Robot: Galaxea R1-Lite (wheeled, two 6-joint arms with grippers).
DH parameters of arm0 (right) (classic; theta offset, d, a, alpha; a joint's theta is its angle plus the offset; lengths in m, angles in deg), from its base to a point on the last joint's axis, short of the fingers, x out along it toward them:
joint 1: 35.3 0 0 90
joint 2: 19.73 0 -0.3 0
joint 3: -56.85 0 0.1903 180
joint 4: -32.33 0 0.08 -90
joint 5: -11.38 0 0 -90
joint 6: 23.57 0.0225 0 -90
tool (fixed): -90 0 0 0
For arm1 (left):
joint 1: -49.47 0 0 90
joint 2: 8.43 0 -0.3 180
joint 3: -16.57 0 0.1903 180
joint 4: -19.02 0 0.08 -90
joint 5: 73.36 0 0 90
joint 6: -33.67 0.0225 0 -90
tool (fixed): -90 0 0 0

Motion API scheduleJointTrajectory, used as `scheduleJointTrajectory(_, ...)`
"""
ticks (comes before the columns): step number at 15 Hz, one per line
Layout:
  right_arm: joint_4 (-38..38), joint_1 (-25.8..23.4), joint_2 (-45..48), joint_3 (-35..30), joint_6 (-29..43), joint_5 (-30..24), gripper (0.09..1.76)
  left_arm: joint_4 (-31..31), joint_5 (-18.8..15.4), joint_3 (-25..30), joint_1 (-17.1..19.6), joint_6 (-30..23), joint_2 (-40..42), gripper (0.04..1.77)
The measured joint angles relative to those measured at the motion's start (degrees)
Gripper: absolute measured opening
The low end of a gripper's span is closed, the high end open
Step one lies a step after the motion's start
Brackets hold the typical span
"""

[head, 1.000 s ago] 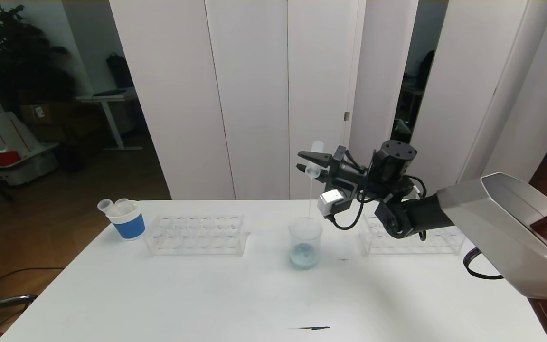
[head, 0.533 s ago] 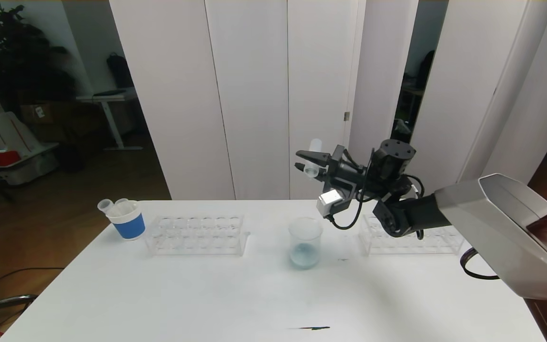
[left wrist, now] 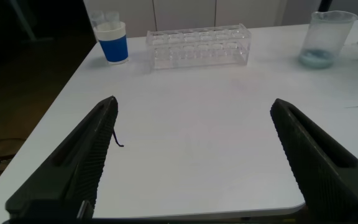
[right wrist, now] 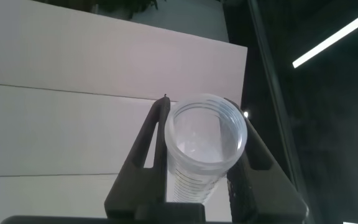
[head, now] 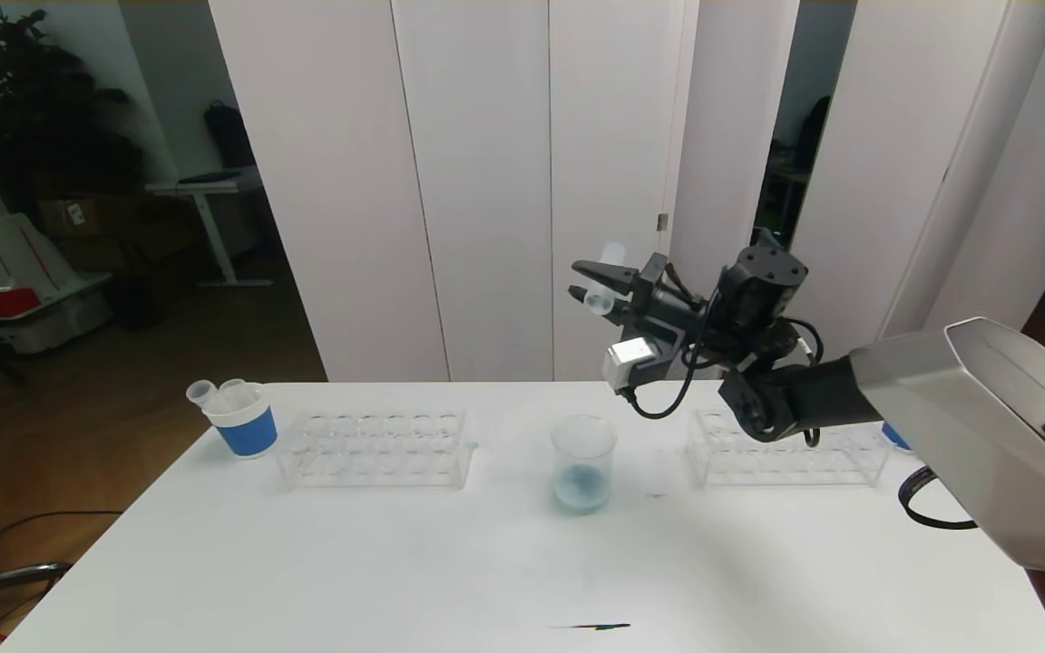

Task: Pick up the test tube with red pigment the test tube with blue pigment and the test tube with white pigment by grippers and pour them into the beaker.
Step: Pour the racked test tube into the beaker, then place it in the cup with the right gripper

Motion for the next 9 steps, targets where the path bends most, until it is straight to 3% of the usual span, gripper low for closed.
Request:
scheduleJointTrajectory(3,-0.28,0.74,2.01,0.02,6.06,9.26,0.6,0.0,0.02,0.0,0.02,0.0,0.0,1.75)
scheduleJointTrajectory(9,-4.41,0.35,6.41,-2.57,26.82,30.99,0.6,0.02,0.0,0.0,0.02,0.0,0.0,1.75)
